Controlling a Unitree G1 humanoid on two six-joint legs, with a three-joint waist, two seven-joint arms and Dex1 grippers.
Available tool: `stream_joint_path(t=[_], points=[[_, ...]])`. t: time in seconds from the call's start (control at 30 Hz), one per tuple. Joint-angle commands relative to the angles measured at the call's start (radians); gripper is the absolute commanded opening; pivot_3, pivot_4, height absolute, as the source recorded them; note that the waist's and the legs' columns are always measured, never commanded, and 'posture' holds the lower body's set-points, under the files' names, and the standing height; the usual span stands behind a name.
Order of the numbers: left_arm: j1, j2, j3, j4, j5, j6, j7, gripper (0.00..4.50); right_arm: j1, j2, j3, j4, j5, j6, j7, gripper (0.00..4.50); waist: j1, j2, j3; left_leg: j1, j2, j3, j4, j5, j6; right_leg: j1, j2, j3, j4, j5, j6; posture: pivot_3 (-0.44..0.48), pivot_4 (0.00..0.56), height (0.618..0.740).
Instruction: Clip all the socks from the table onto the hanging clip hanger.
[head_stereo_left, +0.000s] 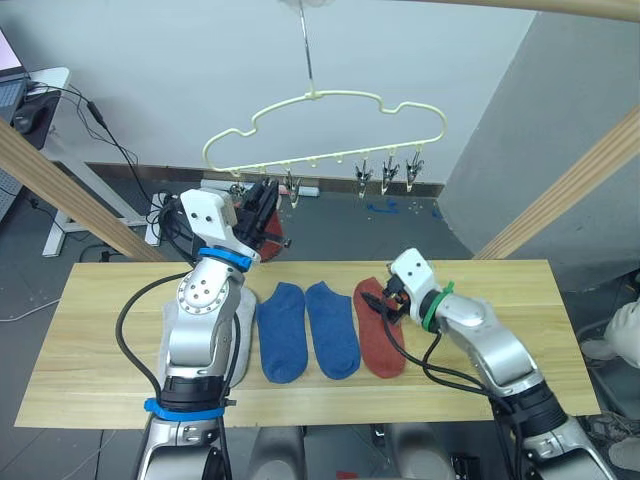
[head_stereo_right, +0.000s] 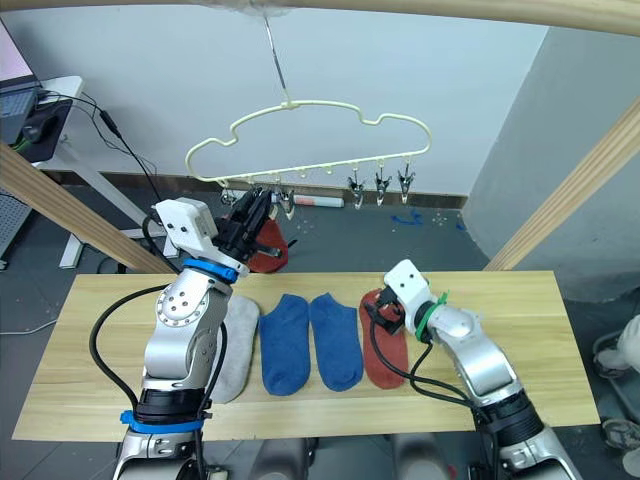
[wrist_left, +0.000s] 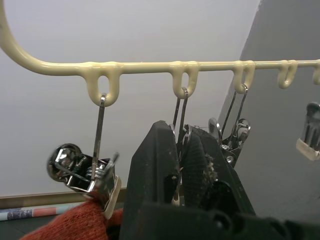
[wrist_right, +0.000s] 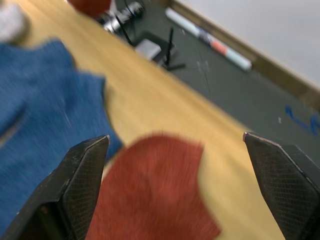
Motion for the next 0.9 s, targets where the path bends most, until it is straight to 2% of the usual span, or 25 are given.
stream_joint_path(t=[0.03, 0.23, 0.5, 0.6, 0.9], points=[[0.001, 0.011, 0.008, -0.037, -0.005, -0.003, -0.006, 0.16, 0.026, 0.035, 0.012, -0.026, -0.047, -0.043, -0.054, 4.50, 0.000, 0.000, 0.000, 0.000, 0.000, 0.000, 0.000, 0.000, 0.000, 0.000, 0.000, 0.000, 0.000, 0.000, 0.000, -0.011, 0.342, 0.735], [0.003, 0.014, 0.007, -0.032, -0.003, -0.004, -0.006, 0.16, 0.081, 0.129, 0.040, -0.011, -0.108, -0.058, -0.153, 4.50, 0.000, 0.000, 0.000, 0.000, 0.000, 0.000, 0.000, 0.000, 0.000, 0.000, 0.000, 0.000, 0.000, -0.001, 0.001, -0.012, 0.344, 0.735], [0.011, 0.020, 0.009, -0.036, -0.002, 0.000, -0.007, 0.16, 0.064, 0.204, -0.032, 0.127, -0.083, -0.030, -0.195, 4.50, 0.001, 0.000, 0.000, 0.000, 0.000, 0.000, 0.000, 0.000, -0.001, 0.000, 0.000, 0.000, 0.000, -0.001, 0.002, 0.001, 0.341, 0.735], [0.019, 0.027, 0.012, -0.043, -0.004, 0.004, -0.007, 0.16, 0.065, 0.209, -0.048, 0.150, -0.083, -0.030, -0.190, 3.91, 0.001, 0.000, 0.000, 0.000, 0.000, 0.000, 0.000, 0.000, -0.001, 0.000, 0.000, 0.000, 0.000, -0.001, 0.001, 0.005, 0.339, 0.735], [0.036, 0.043, 0.022, -0.068, -0.036, 0.036, -0.029, 0.16, 0.076, 0.178, -0.034, 0.143, -0.104, -0.074, -0.145, 0.57, 0.001, 0.000, 0.000, 0.001, 0.000, 0.000, 0.000, 0.000, -0.001, 0.000, 0.000, 0.000, 0.000, -0.001, 0.003, 0.001, 0.328, 0.735]])
